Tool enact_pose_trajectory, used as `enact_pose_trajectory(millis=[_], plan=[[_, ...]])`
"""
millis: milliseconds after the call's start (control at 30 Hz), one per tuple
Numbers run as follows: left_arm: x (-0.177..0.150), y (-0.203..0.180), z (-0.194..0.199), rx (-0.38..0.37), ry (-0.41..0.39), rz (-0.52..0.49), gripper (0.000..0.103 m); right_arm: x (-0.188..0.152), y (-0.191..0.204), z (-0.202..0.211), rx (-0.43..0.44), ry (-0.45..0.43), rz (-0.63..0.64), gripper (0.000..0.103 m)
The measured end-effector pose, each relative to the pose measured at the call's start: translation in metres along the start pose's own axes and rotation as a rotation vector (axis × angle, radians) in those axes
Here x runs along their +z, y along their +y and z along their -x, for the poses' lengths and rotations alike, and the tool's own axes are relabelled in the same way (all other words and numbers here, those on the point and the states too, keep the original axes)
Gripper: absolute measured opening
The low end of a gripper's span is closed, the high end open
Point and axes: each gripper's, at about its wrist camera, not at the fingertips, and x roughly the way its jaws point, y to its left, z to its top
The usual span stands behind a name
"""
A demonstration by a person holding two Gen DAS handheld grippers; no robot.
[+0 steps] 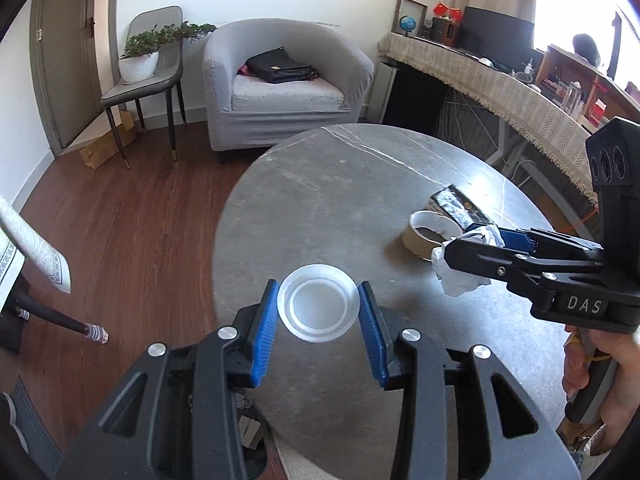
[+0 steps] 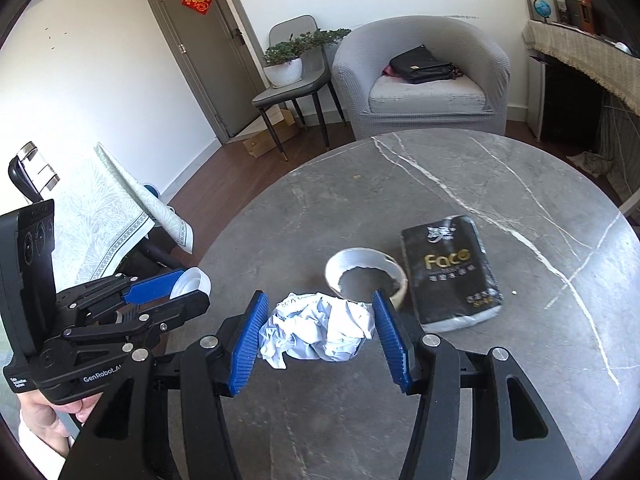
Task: Collect trash
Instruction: 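Carry the lid over the bin with the left tool while the right carries the paper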
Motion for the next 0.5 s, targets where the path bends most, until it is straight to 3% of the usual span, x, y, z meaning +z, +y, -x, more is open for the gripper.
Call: enact_pose_trajectory(millis=[500], plan=[[-0.041, 0.105, 0.01, 0.09, 0.071, 0.109, 0.042, 0.02, 0.087, -0.052, 0.147, 0.017, 0.082, 0.055]])
